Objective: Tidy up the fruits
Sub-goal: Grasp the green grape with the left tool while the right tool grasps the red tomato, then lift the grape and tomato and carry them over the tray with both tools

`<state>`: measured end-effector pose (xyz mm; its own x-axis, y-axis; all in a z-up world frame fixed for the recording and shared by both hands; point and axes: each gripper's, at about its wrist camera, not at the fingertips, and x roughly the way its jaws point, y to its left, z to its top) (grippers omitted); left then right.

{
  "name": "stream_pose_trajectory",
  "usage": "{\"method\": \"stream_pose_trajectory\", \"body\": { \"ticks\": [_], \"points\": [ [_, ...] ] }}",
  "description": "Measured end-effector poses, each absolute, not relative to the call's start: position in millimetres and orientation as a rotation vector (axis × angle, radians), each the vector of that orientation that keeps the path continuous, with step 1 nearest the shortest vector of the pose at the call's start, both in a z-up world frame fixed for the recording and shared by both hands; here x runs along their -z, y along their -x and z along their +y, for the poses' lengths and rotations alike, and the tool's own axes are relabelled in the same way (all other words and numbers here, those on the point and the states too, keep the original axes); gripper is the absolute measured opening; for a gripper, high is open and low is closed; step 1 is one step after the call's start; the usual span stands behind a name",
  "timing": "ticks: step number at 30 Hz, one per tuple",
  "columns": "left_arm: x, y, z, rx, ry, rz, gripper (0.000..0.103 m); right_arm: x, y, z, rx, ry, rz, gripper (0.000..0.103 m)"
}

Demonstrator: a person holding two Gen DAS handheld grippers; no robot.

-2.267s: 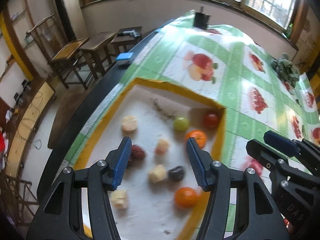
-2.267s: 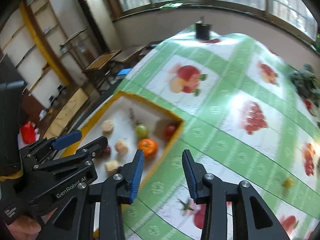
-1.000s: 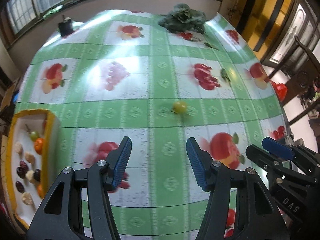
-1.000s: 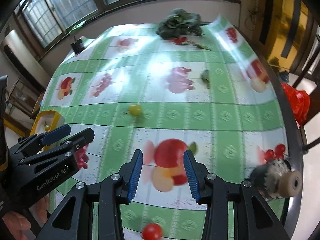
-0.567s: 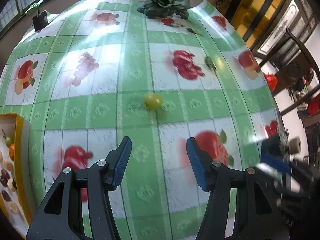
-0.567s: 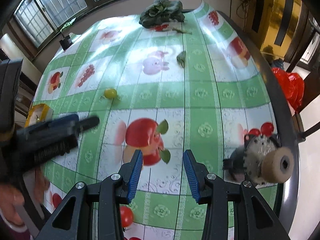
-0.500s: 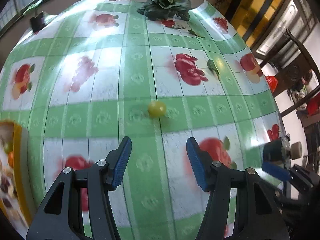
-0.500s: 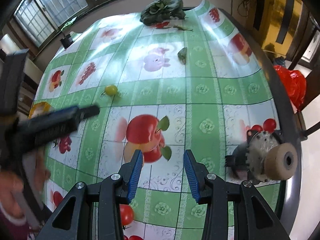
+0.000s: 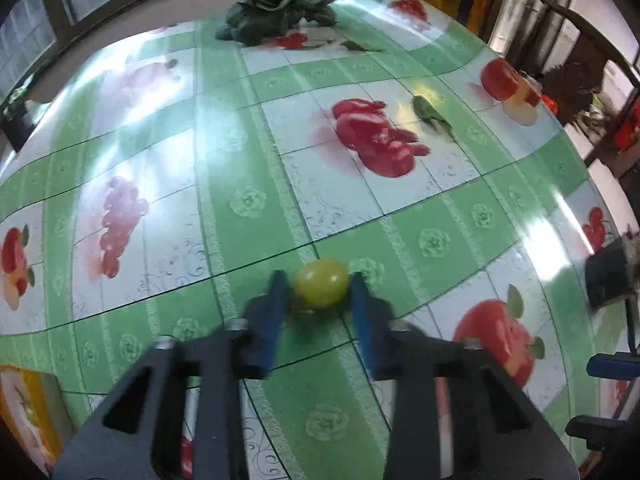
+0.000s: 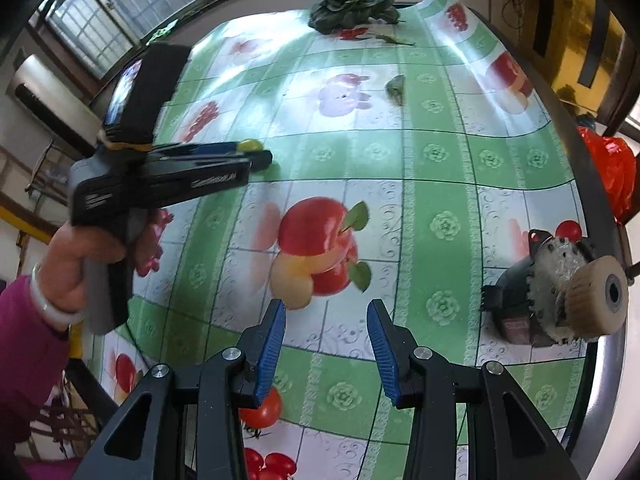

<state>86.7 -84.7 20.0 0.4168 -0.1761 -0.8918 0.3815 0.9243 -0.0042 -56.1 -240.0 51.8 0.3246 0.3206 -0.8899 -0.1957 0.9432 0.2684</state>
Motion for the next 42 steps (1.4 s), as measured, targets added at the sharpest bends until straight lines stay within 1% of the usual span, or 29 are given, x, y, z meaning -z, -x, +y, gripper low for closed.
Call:
{"method": "stream_pose_trajectory", "body": {
  "ticks": [6,13,20,21,22,23,24,29,42],
  "points": [
    [-30.5,-73.5,-72.8,0.339,-0.166,1.085,0.026,-54.0,81.7,-236.7,-0.395,-0.073,1.198,0.041],
    [-50.6,-36.3,-54.5,0.310,-0.093,1.089,0.025,-38.5,114.3,-216.4,-0.480,-0.002,1.234,0.041],
    [-55.8,-5.6,-40.9,0.264,-0.104,1.091,0.025,-24.5,119.1,-196.1,-0.511,0.000,1.262,0.041],
    [-55.6,-2.6,-37.9,0.262,-0.096,1.094,0.025,-22.8,119.9,-191.6,-0.517,0.009,1.264,0.039],
    [-56.2,1.2,-34.0,0.256,-0.088,1.098,0.026,-20.8,119.7,-187.5,-0.529,0.009,1.270,0.032],
    [-57.4,3.7,-30.2,0.250,-0.082,1.098,0.025,-18.4,120.2,-184.1,-0.549,0.000,1.280,0.029],
    [-59.2,6.7,-25.4,0.242,-0.073,1.095,0.025,-18.5,121.2,-180.8,-0.548,0.003,1.279,0.029],
    [-67.9,18.6,-3.5,0.209,-0.039,1.085,0.026,-27.0,117.9,-171.1,-0.547,0.070,1.261,0.029],
    [-99.0,36.7,42.9,0.050,-0.007,1.009,0.026,-81.4,69.4,-126.9,-0.547,0.125,1.133,0.029]
  ]
}}
